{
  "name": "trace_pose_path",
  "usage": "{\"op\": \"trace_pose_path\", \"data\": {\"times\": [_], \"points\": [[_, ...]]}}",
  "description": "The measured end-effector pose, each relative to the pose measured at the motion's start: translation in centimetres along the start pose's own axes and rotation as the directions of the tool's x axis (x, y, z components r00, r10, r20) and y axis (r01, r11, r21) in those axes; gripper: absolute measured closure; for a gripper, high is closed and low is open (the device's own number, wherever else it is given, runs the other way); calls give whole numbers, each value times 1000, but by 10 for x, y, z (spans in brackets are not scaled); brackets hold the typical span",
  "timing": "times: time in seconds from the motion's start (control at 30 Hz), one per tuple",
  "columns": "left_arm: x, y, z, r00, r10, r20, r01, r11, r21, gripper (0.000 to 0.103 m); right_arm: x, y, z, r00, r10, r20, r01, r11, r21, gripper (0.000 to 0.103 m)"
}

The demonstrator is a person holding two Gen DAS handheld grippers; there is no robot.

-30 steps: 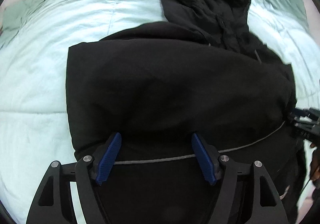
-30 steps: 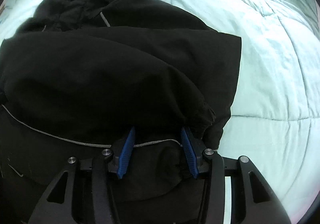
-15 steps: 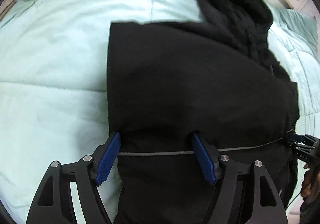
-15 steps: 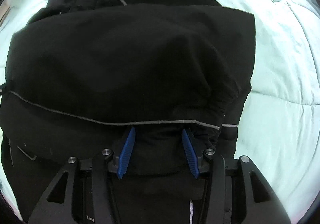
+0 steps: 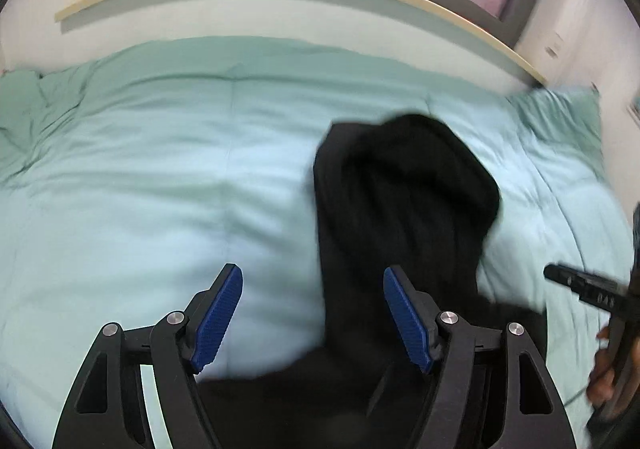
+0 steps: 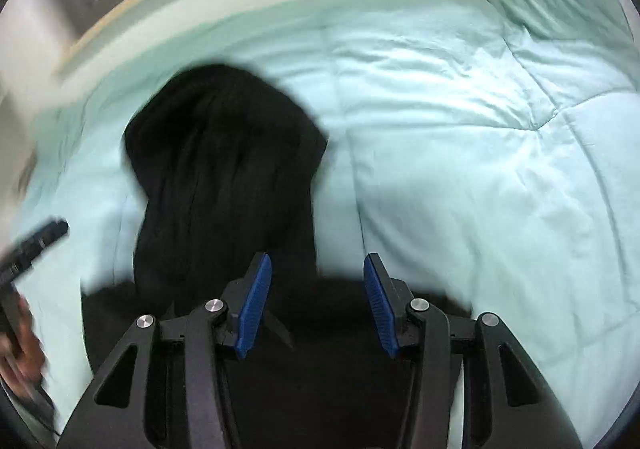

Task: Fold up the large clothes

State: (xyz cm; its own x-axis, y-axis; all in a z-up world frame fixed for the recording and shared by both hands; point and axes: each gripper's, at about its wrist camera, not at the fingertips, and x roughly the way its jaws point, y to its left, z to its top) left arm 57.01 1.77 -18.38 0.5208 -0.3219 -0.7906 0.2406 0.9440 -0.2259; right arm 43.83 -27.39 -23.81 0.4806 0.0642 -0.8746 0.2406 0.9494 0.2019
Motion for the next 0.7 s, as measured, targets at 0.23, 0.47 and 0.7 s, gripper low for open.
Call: {"op": "trace_pose_path", "data": {"times": [0.23,0.47,0.7], "points": [[116,-39,45,994,55,-94,-54,998,21,29,67,22,66,998,-51,-32,49,997,-57,52],[104,2,44,992,-104,-70,95,988,-125,96,60,8,54,999,-40,32,43,994,-100,98],[168,63,-21,944,-192,-266,116,954,-278,92,124,7,15,989,-64,-132,43,987,-156,98]]}}
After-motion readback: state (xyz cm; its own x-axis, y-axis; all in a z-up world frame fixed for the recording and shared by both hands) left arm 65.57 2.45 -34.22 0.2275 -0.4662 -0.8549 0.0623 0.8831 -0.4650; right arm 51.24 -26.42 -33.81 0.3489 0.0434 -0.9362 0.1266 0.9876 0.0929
